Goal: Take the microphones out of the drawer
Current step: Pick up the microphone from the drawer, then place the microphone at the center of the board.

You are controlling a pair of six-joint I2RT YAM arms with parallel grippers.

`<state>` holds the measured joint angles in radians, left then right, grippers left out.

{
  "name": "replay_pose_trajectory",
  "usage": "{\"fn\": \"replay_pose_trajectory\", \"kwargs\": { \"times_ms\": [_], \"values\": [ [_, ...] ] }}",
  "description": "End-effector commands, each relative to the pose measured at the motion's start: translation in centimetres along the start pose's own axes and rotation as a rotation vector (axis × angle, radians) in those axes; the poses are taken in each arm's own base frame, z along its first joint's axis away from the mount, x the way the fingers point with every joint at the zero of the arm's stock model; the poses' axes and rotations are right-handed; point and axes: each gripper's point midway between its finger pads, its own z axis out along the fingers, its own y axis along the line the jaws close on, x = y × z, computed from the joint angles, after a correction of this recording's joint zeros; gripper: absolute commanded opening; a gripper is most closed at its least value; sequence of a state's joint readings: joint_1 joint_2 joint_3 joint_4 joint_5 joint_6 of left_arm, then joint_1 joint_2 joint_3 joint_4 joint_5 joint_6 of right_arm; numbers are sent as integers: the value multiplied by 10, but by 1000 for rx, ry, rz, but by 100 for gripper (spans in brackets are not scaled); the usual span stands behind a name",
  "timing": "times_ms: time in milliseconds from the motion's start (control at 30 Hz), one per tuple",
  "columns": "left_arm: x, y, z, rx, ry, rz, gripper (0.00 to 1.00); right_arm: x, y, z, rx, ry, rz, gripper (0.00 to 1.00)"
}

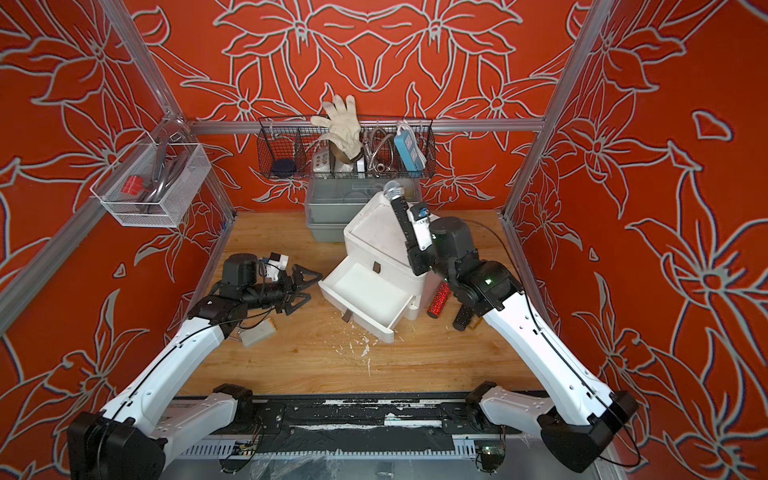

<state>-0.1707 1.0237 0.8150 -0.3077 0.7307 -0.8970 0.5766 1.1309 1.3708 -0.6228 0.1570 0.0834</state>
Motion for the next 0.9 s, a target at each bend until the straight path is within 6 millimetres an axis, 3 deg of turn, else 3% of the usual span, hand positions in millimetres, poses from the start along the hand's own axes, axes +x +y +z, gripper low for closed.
{"fn": "replay_pose_trajectory", "kwargs": {
  "times_ms": [0,100,267,433,633,733,867],
  "values": [
    [6,-17,2,16,31,80,100,5,-57,-22,209,-24,94,0],
    [11,-24,8,11,56,115,100,21,-92,-27,334,16,158,0],
    [20,-26,17,1,102,144,100,66,-139,-17,450,110,338,0],
    [26,-21,17,-14,117,152,100,133,-181,-1,511,211,555,0],
    [28,-14,18,-26,117,146,100,218,-211,5,626,303,750,0],
    [27,-13,21,-20,118,131,100,262,-211,13,627,374,837,0],
    [26,-12,22,-20,121,126,100,300,-205,19,611,459,891,0]
  ]
}}
